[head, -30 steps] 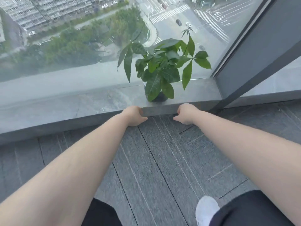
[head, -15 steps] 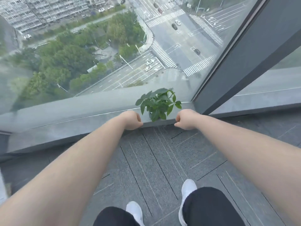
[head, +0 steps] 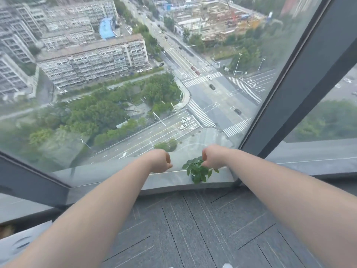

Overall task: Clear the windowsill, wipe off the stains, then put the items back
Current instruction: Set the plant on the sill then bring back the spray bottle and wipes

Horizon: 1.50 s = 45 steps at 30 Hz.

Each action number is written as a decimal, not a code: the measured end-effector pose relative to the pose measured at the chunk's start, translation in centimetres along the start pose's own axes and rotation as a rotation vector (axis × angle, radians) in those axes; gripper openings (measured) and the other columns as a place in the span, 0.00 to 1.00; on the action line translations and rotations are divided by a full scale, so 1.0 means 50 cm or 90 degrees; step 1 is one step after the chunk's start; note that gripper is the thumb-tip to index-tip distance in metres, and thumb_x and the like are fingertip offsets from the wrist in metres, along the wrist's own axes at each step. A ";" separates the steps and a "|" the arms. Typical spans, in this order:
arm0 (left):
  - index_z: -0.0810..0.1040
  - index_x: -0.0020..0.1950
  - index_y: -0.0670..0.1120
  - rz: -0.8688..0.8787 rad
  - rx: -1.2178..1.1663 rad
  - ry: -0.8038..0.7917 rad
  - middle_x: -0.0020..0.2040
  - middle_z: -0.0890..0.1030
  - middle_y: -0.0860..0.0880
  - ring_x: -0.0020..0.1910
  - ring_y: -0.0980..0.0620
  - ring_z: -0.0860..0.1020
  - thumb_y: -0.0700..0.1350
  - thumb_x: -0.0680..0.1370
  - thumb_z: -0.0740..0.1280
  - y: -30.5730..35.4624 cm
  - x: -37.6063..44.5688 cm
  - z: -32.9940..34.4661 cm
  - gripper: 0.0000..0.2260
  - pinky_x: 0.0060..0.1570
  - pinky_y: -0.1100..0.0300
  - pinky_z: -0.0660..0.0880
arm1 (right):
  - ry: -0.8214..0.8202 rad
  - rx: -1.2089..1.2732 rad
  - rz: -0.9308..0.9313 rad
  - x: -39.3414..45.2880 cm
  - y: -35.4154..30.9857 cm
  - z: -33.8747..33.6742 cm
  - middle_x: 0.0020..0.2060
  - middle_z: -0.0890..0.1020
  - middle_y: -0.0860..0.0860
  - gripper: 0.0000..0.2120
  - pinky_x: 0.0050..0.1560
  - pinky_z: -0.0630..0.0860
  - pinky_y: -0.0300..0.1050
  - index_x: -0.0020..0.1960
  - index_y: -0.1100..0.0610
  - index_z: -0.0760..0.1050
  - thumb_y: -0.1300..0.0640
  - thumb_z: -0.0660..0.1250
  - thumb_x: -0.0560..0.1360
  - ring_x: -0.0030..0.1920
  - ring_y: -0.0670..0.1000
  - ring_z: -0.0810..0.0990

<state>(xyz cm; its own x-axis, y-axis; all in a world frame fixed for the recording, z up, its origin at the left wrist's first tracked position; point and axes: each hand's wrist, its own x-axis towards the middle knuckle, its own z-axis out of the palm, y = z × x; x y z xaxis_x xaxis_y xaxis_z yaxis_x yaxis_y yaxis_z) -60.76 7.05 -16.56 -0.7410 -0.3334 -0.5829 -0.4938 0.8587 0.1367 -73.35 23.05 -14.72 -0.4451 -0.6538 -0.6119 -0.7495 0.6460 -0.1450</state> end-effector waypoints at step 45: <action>0.80 0.57 0.45 -0.995 -0.622 0.299 0.57 0.78 0.49 0.51 0.46 0.77 0.51 0.80 0.61 0.068 -2.296 1.351 0.14 0.42 0.62 0.66 | -0.012 -0.865 -1.024 -1.646 -1.325 1.223 0.64 0.77 0.55 0.20 0.64 0.73 0.51 0.67 0.60 0.74 0.51 0.59 0.81 0.64 0.57 0.76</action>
<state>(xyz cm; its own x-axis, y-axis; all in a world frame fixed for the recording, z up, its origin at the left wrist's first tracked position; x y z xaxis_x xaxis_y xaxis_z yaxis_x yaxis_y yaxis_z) 53.35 74.54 -3.27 0.5974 -0.6927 -0.4041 -0.6733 -0.7070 0.2164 42.91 58.13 -2.29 0.8014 -0.2006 -0.5635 -0.1818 -0.9792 0.0900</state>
